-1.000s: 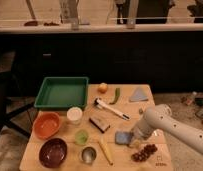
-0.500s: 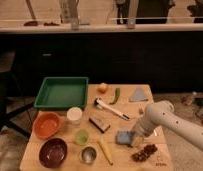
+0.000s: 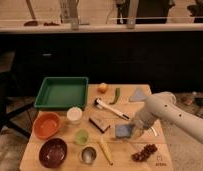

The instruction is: Place sponge in purple bowl

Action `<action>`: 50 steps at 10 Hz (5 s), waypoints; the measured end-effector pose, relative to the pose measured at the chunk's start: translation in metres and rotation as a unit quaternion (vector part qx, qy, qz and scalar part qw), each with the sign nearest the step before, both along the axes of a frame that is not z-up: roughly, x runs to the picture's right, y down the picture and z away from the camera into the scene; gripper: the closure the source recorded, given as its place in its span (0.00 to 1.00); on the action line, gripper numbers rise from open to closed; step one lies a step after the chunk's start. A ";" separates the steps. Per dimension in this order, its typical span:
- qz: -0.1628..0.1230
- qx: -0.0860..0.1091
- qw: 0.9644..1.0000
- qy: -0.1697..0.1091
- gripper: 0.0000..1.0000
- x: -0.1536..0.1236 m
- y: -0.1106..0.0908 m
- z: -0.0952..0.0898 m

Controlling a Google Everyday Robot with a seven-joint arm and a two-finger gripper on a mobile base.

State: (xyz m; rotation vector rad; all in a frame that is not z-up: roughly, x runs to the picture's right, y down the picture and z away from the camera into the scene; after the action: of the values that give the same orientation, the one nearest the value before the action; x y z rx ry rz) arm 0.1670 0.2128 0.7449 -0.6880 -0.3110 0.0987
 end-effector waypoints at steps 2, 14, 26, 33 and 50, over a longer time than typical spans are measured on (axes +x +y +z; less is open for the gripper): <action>-0.047 0.039 0.997 -0.050 1.00 -0.023 -0.016 -0.027; -0.168 0.106 0.961 -0.192 1.00 -0.093 -0.025 -0.060; -0.428 0.093 0.832 -0.340 1.00 -0.313 0.018 -0.059; -0.534 0.119 0.757 -0.358 1.00 -0.372 0.047 -0.061; -0.556 0.112 0.745 -0.352 0.52 -0.400 0.035 -0.036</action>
State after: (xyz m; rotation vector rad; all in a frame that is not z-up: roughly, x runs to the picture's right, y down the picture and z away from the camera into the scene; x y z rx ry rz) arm -0.2332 0.2482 0.7087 -0.5504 -0.5749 -1.3692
